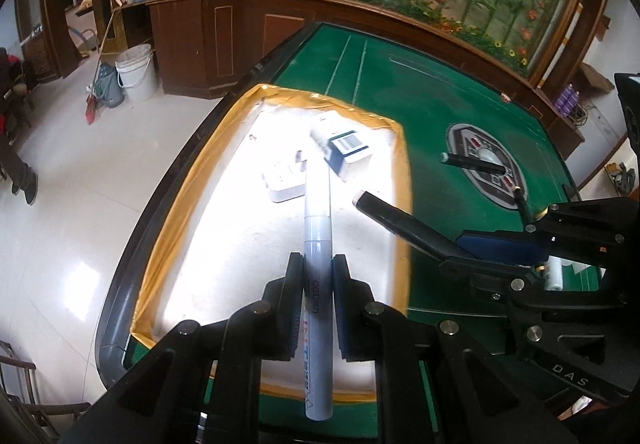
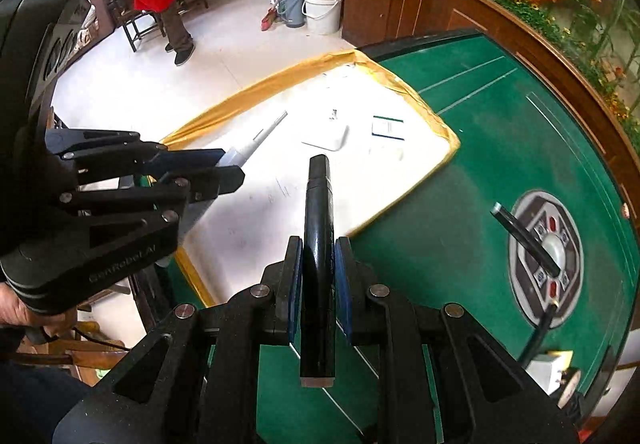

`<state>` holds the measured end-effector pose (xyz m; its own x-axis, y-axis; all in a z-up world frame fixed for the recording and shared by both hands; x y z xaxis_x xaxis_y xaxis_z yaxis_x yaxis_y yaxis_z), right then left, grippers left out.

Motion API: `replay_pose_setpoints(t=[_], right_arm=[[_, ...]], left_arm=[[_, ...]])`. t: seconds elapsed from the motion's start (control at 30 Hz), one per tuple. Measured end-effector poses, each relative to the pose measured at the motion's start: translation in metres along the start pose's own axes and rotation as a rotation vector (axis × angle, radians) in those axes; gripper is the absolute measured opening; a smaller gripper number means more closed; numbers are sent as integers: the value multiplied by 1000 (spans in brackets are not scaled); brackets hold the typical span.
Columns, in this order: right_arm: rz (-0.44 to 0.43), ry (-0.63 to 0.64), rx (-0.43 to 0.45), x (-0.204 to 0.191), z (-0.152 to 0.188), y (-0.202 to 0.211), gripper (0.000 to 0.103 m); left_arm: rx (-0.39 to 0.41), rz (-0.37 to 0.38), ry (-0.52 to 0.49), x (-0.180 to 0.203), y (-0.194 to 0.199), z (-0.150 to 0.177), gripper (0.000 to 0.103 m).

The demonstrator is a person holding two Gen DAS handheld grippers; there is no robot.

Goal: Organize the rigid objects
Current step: 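Carry both markers into the yellow-rimmed tray and open both grippers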

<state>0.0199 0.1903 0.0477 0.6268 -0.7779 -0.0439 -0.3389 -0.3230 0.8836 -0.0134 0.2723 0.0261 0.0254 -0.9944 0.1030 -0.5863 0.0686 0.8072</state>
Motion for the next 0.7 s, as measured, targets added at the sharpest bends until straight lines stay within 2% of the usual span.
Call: replay_pose_setpoints(t=[0.33, 0.7], right_arm=[[-45, -19, -60, -21, -24, -40, 16], [-119, -120, -160, -27, -33, -87, 16]], left_arm=[[-40, 1, 25, -31, -23, -1, 13], [-90, 8, 50, -57, -45, 7, 13]])
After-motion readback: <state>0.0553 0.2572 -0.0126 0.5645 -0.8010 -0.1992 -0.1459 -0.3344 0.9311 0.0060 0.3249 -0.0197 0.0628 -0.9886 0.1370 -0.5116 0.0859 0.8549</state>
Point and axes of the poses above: each gripper's, at about its wrist camera, not at the fingertips, and y roughly against the way its jaws point, x to its right, z to its underside, the point moved 6 cm from there along -y, roughly the way its jaws point, and after that the axes turned 6 degrees about -y, right-handed, at the moved point
